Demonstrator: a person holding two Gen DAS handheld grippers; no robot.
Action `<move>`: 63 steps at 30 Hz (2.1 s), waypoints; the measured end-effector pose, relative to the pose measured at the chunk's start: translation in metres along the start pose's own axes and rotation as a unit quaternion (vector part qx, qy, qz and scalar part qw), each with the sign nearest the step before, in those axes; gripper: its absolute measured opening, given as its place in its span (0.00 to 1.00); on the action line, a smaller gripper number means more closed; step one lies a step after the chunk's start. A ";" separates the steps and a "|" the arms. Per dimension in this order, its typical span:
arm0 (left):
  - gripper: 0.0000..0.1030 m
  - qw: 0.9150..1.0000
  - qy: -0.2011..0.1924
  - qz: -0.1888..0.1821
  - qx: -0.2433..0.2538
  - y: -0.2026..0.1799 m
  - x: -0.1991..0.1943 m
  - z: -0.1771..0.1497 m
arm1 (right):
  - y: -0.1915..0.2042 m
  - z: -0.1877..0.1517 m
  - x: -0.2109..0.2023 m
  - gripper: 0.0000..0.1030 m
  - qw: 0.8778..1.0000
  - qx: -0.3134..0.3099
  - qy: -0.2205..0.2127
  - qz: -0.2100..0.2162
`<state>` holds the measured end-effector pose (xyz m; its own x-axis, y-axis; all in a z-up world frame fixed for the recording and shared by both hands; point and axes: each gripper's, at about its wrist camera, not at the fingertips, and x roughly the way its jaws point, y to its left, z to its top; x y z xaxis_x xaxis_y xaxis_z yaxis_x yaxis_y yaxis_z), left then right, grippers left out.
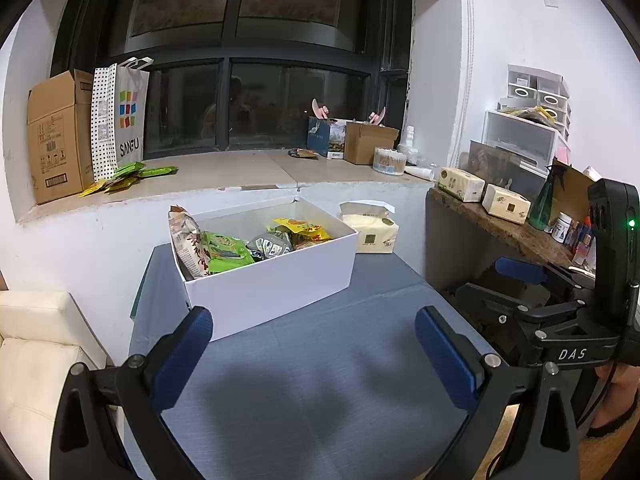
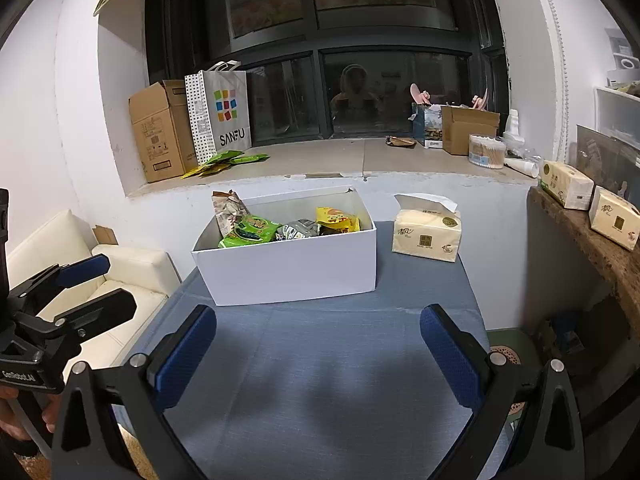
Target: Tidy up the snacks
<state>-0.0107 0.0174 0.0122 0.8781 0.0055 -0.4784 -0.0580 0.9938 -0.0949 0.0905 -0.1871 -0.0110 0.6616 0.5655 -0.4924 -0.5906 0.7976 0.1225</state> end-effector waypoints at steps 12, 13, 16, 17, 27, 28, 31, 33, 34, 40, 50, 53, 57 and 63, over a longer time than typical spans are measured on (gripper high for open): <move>1.00 1.000 0.004 -0.006 -0.002 0.003 0.002 -0.001 | 0.000 0.000 0.000 1.00 1.000 -0.002 0.000 -0.007; 1.00 1.000 0.004 -0.006 -0.003 0.003 0.002 -0.001 | 0.000 0.000 0.000 1.00 1.000 -0.002 0.001 -0.007; 1.00 1.000 0.005 -0.004 -0.001 0.003 0.002 -0.001 | 0.000 0.000 -0.001 1.00 1.000 -0.001 0.001 -0.006; 1.00 1.000 0.007 -0.003 0.000 0.003 0.002 -0.001 | 0.000 0.000 -0.002 1.00 1.000 -0.001 0.002 -0.006; 1.00 1.000 0.015 -0.003 0.000 0.004 0.005 -0.003 | -0.001 0.000 0.001 1.00 1.000 -0.001 0.003 -0.006; 1.00 1.000 0.014 -0.003 0.000 0.004 0.005 -0.003 | 0.000 0.000 0.001 1.00 1.000 -0.001 0.004 -0.007; 1.00 1.000 0.012 -0.002 -0.003 0.005 0.005 -0.003 | 0.001 0.000 0.000 1.00 1.000 -0.003 0.003 -0.008; 1.00 1.000 0.013 -0.004 -0.006 0.006 0.005 -0.003 | 0.001 0.000 0.000 1.00 1.000 -0.004 0.003 -0.008; 1.00 1.000 0.014 -0.004 -0.006 0.006 0.006 -0.004 | 0.001 0.000 0.000 1.00 1.000 -0.003 0.002 -0.007; 1.00 1.000 0.016 -0.002 -0.001 0.005 0.006 -0.004 | 0.002 -0.001 -0.001 1.00 1.000 -0.003 0.003 -0.008; 1.00 1.000 0.017 -0.004 -0.002 0.008 0.006 -0.005 | 0.004 -0.001 0.000 1.00 1.000 -0.003 0.006 -0.007; 1.00 1.000 0.017 -0.003 -0.005 0.011 0.006 -0.005 | 0.006 -0.002 -0.001 1.00 1.000 -0.005 0.006 -0.006; 1.00 1.000 0.018 -0.002 -0.007 0.013 0.007 -0.005 | 0.008 -0.004 0.000 1.00 1.000 -0.005 0.007 -0.005; 1.00 1.000 0.018 -0.001 -0.006 0.012 0.007 -0.006 | 0.008 -0.003 0.001 1.00 1.000 -0.005 0.008 -0.005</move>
<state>-0.0083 0.0290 0.0030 0.8601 -0.0007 -0.5101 -0.0626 0.9923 -0.1069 0.0846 -0.1810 -0.0133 0.6596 0.5548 -0.5071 -0.5891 0.8006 0.1096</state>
